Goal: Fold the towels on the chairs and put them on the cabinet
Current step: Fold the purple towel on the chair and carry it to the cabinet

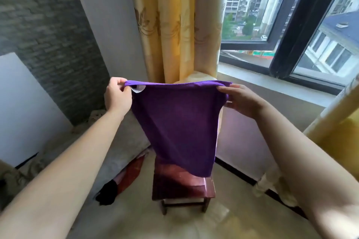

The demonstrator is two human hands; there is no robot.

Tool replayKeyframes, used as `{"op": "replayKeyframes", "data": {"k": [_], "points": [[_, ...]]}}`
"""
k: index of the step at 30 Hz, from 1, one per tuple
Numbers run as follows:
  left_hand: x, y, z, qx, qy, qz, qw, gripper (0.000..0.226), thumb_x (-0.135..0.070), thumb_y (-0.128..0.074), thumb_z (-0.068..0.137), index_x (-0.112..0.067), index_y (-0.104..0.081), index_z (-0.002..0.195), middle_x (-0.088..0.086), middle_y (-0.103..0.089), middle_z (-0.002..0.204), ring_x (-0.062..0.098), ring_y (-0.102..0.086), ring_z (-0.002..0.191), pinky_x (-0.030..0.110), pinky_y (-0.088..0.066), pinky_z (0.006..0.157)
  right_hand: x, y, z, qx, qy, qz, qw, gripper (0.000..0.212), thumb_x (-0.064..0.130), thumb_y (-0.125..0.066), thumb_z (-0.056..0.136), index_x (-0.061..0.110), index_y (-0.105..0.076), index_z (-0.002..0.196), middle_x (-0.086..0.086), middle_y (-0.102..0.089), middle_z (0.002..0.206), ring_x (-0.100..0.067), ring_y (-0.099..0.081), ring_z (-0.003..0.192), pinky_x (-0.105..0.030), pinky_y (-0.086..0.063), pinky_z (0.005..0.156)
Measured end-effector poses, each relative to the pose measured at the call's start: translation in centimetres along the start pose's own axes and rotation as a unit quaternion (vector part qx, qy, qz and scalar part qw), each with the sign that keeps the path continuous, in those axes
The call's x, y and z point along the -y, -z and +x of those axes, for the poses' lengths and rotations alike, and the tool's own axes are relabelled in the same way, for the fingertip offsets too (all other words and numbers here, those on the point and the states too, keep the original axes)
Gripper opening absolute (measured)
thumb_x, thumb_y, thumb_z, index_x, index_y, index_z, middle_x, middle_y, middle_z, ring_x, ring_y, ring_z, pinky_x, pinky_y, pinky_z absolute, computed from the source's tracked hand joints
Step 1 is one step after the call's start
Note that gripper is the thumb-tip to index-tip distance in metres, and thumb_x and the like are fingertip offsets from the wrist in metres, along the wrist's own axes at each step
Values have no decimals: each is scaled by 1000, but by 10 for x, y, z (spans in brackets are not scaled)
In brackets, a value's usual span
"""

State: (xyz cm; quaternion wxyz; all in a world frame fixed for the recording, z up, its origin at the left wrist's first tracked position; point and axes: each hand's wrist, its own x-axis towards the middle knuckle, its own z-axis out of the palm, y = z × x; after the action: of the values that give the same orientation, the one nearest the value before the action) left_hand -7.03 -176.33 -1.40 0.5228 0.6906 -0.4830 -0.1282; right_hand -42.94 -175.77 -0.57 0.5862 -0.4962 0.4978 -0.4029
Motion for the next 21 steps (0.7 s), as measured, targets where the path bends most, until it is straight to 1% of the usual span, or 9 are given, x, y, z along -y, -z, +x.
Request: {"op": "replayKeyframes", "data": {"k": [2,4,5,7,11,14,16,18,21], "points": [[6,7,-4,-5,11,-41,999,18,-16,-52,83,-21,-66,92,-5,-69,88,17,-63,84,34,-51,79,2,-8,-14,16,-4,15,1000,19,19,-67,93,17,-71,111,0,-69,96,-11,-63,85,-33,-47,90],[9,12,-14,0,38,-99,994,15,-22,-51,79,-22,-66,77,-12,-61,63,8,-53,64,29,-44,65,-2,-16,-33,13,-2,25,1000,22,18,-65,94,16,-69,115,1,-69,94,-10,-63,84,-32,-49,89],[12,16,-20,-7,43,-119,992,16,-24,-50,77,-20,-64,70,-12,-54,53,5,-46,57,28,-38,60,-5,-19,-43,4,0,31,1000,21,17,-64,94,15,-69,115,1,-69,92,-10,-64,83,-33,-49,89],[17,21,-32,-17,33,-146,989,18,-26,-48,75,-17,-55,61,-10,-46,45,4,-36,50,28,-30,58,-10,-21,-65,-25,12,30,999,18,15,-63,95,14,-69,112,1,-69,89,-11,-64,81,-34,-51,88],[22,31,-50,28,20,-162,986,18,-21,-51,82,-12,-60,69,-11,-48,54,4,-42,56,26,-35,59,-28,-39,-105,-47,20,90,995,14,15,-59,96,16,-69,106,2,-70,87,-8,-66,76,-27,-55,80],[30,40,-60,54,4,-173,984,15,-16,-55,82,-11,-66,74,-13,-50,58,-2,-43,52,20,-37,56,-42,-50,-120,-72,-4,155,985,12,15,-55,93,16,-66,97,0,-66,83,-14,-61,77,-31,-51,82],[31,42,-61,59,-1,-178,982,13,-13,-58,82,-10,-70,77,-12,-51,59,-5,-44,50,14,-37,54,-45,-53,-122,-93,-5,172,981,13,15,-52,92,17,-65,90,0,-63,76,-14,-59,72,-32,-50,78],[36,37,-56,61,10,-187,980,13,-14,-60,81,-10,-72,80,-11,-53,59,-3,-45,51,19,-41,56,-47,-55,-120,-110,-8,173,979,17,15,-49,92,17,-65,85,1,-61,70,-13,-56,65,-30,-47,71],[43,25,-49,56,33,-191,979,11,-19,-61,78,-17,-71,78,-11,-52,56,10,-47,54,35,-49,57,-48,-55,-103,-134,-11,147,980,19,17,-48,92,17,-65,85,2,-56,69,-12,-52,60,-29,-43,64]]}}
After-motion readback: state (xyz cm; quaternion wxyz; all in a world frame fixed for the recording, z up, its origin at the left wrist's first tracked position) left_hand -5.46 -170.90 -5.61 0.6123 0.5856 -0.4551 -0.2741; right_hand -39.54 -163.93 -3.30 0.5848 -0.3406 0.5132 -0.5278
